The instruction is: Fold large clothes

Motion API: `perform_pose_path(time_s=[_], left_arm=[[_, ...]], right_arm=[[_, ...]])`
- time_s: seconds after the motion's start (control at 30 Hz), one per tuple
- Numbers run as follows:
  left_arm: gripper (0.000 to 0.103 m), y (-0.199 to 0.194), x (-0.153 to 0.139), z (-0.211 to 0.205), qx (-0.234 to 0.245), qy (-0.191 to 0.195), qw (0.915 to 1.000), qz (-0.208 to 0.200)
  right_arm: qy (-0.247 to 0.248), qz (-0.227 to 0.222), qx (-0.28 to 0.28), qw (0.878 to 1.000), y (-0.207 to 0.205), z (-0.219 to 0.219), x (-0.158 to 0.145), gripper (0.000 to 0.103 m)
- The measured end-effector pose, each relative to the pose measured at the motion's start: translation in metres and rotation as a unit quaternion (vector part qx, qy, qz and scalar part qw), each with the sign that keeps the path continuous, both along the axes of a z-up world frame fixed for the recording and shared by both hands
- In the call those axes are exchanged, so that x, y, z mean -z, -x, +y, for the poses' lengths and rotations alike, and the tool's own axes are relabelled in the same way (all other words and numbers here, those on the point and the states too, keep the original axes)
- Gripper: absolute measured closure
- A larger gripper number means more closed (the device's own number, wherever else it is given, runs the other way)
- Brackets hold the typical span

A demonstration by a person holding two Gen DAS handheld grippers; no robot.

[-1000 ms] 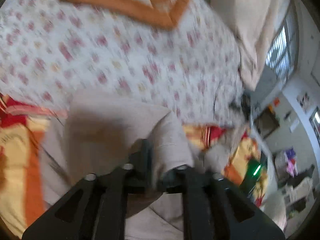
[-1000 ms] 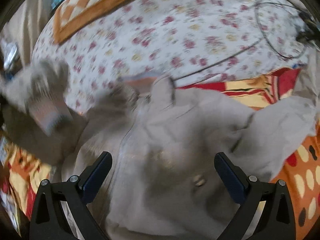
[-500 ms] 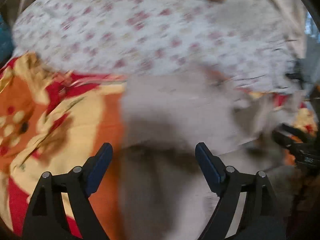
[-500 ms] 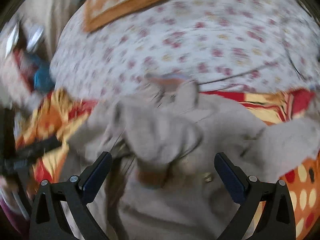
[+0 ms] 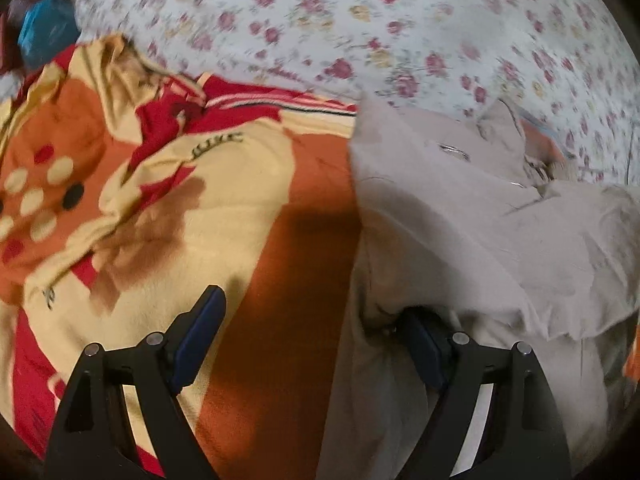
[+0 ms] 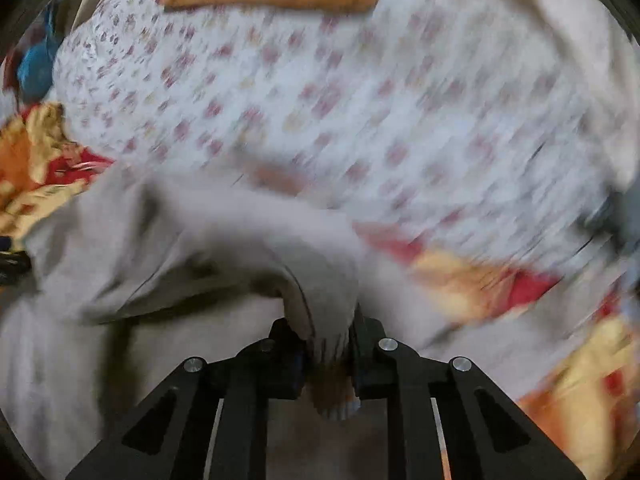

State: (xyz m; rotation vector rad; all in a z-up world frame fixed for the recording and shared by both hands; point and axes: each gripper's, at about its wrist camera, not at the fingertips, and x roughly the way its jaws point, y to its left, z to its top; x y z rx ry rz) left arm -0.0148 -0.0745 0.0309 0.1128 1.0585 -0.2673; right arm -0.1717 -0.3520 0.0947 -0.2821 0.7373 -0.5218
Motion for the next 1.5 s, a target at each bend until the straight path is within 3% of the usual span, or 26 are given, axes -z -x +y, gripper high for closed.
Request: perform_pose_path(time_s=[0.03, 0.07, 0.1, 0.13, 0.17, 0.23, 0.4, 0.5, 0.6, 0.67, 0.8, 0.93, 1.07, 1.2, 1.3, 1.37, 1.43, 1.5], left_arm=[[0.018, -0.002, 0.003, 0.000, -0.004, 0.001, 1.0000, 0.004], [0.018, -0.003, 0.005, 0.001, -0.008, 0.003, 0.9999, 0.009], [0.018, -0.004, 0.006, 0.003, -0.011, 0.006, 0.9999, 0.011], [0.018, -0.004, 0.006, 0.005, -0.013, 0.009, 0.9998, 0.010], [0.018, -0.005, 0.005, 0.006, -0.016, 0.011, 0.9998, 0.009], [0.018, -0.006, 0.004, 0.011, -0.027, 0.019, 0.9994, 0.009], [0.018, -0.006, -0.002, 0.021, -0.048, 0.048, 0.9976, 0.012], [0.018, 0.002, -0.012, 0.028, -0.053, 0.064, 0.9965, 0.000], [0.018, 0.005, -0.016, 0.033, -0.058, 0.070, 0.9958, -0.007], [0.018, 0.002, -0.014, 0.035, -0.063, 0.075, 0.9952, -0.003], [0.017, -0.012, -0.008, 0.042, -0.081, 0.092, 0.9924, 0.010], [0.017, -0.019, 0.005, 0.062, -0.110, 0.133, 0.9836, 0.052], [0.017, -0.013, -0.002, 0.059, -0.101, 0.115, 0.9873, 0.041], [0.017, 0.000, -0.017, 0.056, -0.085, 0.089, 0.9922, 0.022], [0.017, 0.012, -0.033, 0.054, -0.079, 0.058, 0.9951, -0.016], [0.017, 0.020, -0.048, 0.057, -0.093, 0.027, 0.9937, -0.057], [0.017, 0.023, -0.058, 0.060, -0.102, 0.031, 0.9905, -0.087], [0.017, 0.023, -0.062, 0.059, -0.102, 0.060, 0.9879, -0.101]], right_arm=[[0.037, 0.001, 0.012, 0.999, -0.002, -0.004, 0.002, 0.085], [0.079, 0.023, 0.031, 0.996, -0.007, -0.011, 0.011, 0.075], [0.101, 0.062, 0.049, 0.992, -0.013, -0.019, 0.023, 0.063], [0.093, 0.106, 0.061, 0.988, -0.014, -0.029, 0.035, 0.062], [0.058, 0.126, 0.066, 0.988, -0.009, -0.039, 0.041, 0.064], [-0.027, 0.110, 0.080, 0.990, 0.012, -0.058, 0.034, 0.062], [-0.112, 0.035, 0.107, 0.987, 0.045, -0.073, -0.010, 0.041], [-0.227, -0.007, 0.049, 0.973, 0.051, -0.057, -0.027, 0.039], [-0.316, -0.003, -0.040, 0.948, 0.033, -0.024, -0.024, 0.039], [-0.336, 0.020, -0.089, 0.937, 0.016, 0.007, -0.020, 0.039], [-0.301, 0.084, -0.175, 0.934, -0.020, 0.074, -0.009, 0.039], [-0.268, 0.098, -0.181, 0.941, -0.031, 0.100, 0.007, 0.039], [-0.282, 0.097, -0.126, 0.946, -0.019, 0.053, 0.018, 0.039], [-0.315, 0.063, -0.028, 0.946, 0.001, -0.024, 0.015, 0.039], [-0.331, 0.059, -0.025, 0.941, 0.005, -0.051, 0.018, 0.039], [-0.304, 0.101, -0.002, 0.947, 0.000, -0.056, 0.028, 0.044], [-0.317, 0.116, -0.001, 0.941, 0.006, -0.052, 0.027, 0.046], [-0.348, 0.101, -0.028, 0.932, 0.015, -0.049, 0.013, 0.041]])
